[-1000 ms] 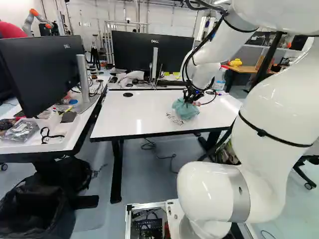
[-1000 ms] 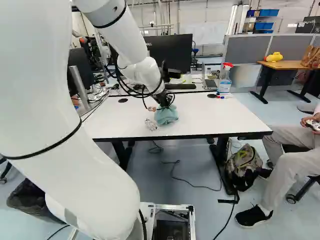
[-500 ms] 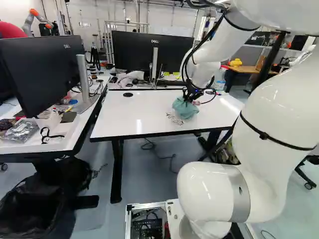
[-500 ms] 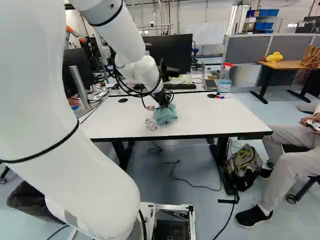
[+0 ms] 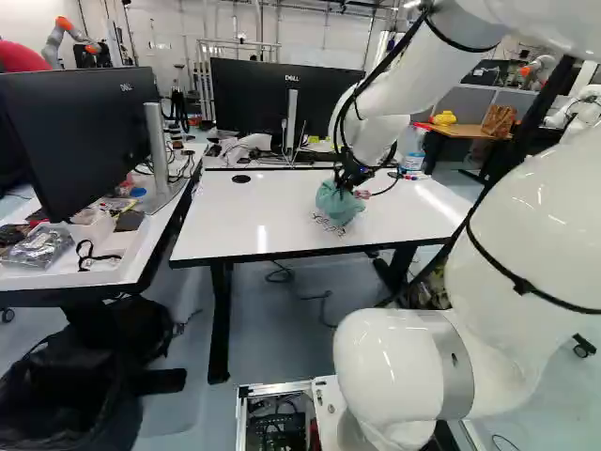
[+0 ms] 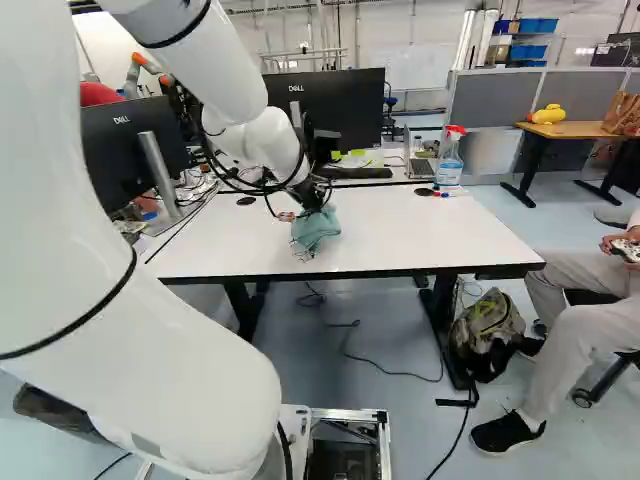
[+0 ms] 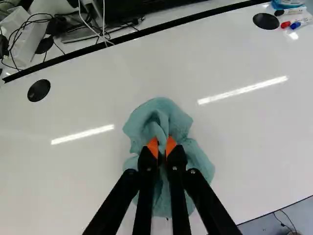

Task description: Clean the table with the green towel

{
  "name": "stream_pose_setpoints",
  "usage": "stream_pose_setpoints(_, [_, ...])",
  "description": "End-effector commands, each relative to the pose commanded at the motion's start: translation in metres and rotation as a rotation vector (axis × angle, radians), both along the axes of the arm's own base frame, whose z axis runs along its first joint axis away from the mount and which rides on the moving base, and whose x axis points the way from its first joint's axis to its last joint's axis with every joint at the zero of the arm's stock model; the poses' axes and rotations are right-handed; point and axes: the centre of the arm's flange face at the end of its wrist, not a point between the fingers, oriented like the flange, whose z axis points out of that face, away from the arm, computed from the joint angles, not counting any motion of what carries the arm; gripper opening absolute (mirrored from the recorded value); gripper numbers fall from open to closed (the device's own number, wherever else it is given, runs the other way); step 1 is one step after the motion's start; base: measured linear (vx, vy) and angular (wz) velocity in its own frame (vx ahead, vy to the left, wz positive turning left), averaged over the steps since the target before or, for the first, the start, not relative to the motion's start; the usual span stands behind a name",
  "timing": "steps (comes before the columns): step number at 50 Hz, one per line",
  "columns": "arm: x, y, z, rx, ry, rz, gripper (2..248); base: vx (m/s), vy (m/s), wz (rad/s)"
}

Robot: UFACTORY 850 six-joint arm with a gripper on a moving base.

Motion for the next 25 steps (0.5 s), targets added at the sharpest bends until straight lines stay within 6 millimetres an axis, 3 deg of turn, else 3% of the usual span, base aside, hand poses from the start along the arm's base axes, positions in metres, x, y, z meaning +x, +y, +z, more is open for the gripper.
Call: stream_pose_setpoints(25, [-0.026, 0.020, -0.004, 0.013, 0.032, 0.039, 38, 0.000, 0.000, 0.000])
